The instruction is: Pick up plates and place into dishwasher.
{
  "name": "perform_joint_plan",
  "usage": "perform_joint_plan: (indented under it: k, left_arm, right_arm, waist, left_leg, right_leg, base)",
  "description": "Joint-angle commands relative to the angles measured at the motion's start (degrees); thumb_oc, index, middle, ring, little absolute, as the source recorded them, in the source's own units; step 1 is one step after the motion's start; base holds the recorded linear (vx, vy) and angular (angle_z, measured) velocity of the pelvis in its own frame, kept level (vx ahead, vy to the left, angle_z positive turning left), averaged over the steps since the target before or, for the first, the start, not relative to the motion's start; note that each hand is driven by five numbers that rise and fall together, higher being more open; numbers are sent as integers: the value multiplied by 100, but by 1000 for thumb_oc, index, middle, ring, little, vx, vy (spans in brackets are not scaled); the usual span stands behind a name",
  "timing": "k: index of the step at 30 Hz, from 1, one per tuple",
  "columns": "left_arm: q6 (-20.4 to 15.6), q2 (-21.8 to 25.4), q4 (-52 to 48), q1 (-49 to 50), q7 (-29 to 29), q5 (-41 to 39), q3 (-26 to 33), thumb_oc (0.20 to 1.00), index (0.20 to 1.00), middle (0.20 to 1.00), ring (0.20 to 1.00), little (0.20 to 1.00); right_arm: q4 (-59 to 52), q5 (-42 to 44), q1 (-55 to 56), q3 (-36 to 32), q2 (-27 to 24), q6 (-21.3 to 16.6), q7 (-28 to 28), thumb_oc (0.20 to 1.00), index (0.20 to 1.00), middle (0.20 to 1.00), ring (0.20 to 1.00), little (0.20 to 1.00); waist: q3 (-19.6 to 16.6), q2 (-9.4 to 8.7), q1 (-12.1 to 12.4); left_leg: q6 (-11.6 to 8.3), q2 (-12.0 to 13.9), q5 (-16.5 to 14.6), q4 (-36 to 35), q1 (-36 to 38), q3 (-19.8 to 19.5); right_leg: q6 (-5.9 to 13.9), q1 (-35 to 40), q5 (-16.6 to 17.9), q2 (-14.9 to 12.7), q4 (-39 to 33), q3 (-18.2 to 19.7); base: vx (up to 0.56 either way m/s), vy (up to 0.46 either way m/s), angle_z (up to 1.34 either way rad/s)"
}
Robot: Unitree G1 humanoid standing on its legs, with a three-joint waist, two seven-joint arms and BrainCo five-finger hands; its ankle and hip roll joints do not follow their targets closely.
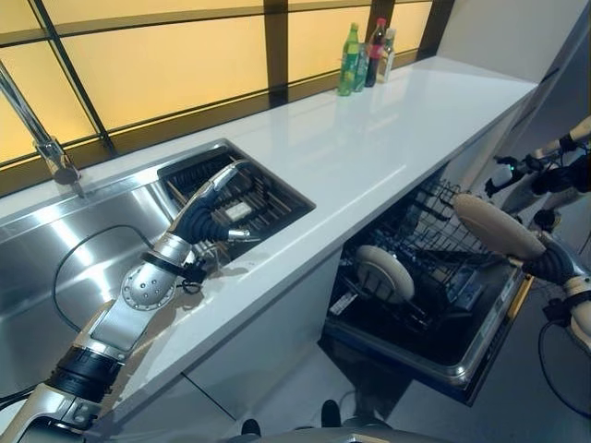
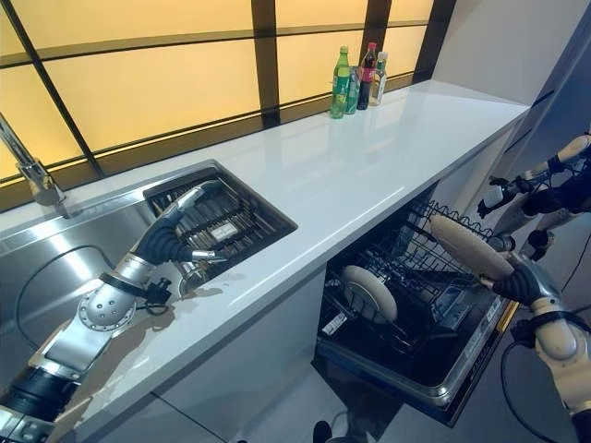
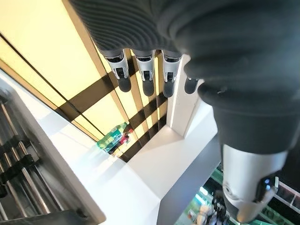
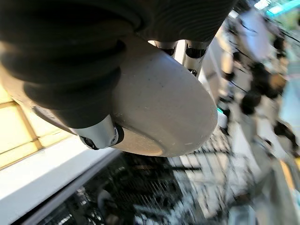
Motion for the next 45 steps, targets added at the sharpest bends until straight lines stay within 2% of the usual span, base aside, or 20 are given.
perform_joint_plan:
  k: [1, 10, 16, 32, 39, 40, 41, 42, 45]
  left_arm:
    - [-2, 31, -127, -462, 188, -384, 153, 1000, 1000, 1000, 1000, 1000]
    - [60, 258, -118, -1148, 209, -644, -241, 1000, 1000, 1000, 1000, 1000]
    - [160, 378, -96, -1622, 317, -706, -420, 1000, 1000, 1000, 1000, 1000]
    - [321, 755, -149, -2106, 473, -888, -478, 1000, 1000, 1000, 1000, 1000]
    - [398, 812, -210, -2139, 495, -967, -497, 1000, 1000, 1000, 1000, 1000]
    - [414, 822, -246, -2124, 507, -979, -497, 1000, 1000, 1000, 1000, 1000]
    - [424, 828, -270, -2115, 529, -978, -501, 1000, 1000, 1000, 1000, 1000]
    - [426, 829, -286, -2106, 544, -980, -501, 1000, 1000, 1000, 1000, 1000]
    - [430, 828, -319, -2104, 585, -1015, -503, 1000, 1000, 1000, 1000, 1000]
  right_arm:
    - [322, 403, -1030, 385, -186, 226, 84, 200, 200, 200, 200, 200]
    - [1579, 741, -2454, 1621, -16, 661, 233, 200, 200, 200, 200, 200]
    - [2684, 818, -3360, 2080, 149, 663, 209, 200, 200, 200, 200, 200]
    - [4147, 1075, -4493, 2474, 131, 668, 331, 200, 200, 200, 200, 200]
    - [4336, 1257, -4753, 2486, 66, 850, 313, 200, 200, 200, 200, 200]
    - [4353, 1307, -4759, 2456, 41, 897, 293, 426, 426, 426, 426, 426]
    - [4366, 1327, -4767, 2434, 32, 943, 228, 818, 818, 818, 818, 818]
    - [4380, 1356, -4764, 2403, 27, 982, 138, 1000, 1000, 1000, 1000, 1000]
    - [4403, 1597, -4784, 2249, -9, 1058, -139, 1000, 1000, 1000, 1000, 1000]
  waist:
    - [311, 122, 192]
    - [701, 268, 444]
    - [971, 419, 563]
    - [1549, 747, 678]
    - [1727, 853, 660]
    - [1738, 855, 659]
    - [1742, 859, 655]
    - [1740, 861, 652]
    - [1710, 860, 649]
  left_leg:
    - [413, -547, -1200, 284, 195, 247]
    - [355, -538, -1128, 376, -149, 168]
    - [330, -546, -1032, 388, -397, 119]
    - [300, -620, -859, 538, -997, 91]
    - [274, -640, -806, 568, -1163, 142]
    - [269, -643, -802, 573, -1173, 146]
    - [268, -645, -798, 571, -1177, 150]
    - [270, -649, -797, 569, -1177, 146]
    - [276, -662, -796, 548, -1156, 150]
  right_leg:
    - [310, 233, -745, 191, 228, -101]
    - [255, 5, -756, 149, 300, -254]
    - [223, -215, -746, 113, 371, -336]
    - [163, -819, -695, -12, 579, -481]
    - [146, -1016, -672, -40, 631, -503]
    - [147, -1031, -670, -47, 640, -511]
    - [145, -1041, -669, -47, 644, -507]
    - [144, -1047, -668, -44, 646, -503]
    - [139, -1044, -670, -35, 649, -512]
  base:
    - [-63, -89, -4]
    - [-92, -90, -1]
    - [-89, -66, 9]
    - [-54, -29, 3]
    - [0, 0, 0]
    - [0, 0, 0]
    - [0, 0, 0]
    - [0, 0, 0]
    - [-1, 22, 0]
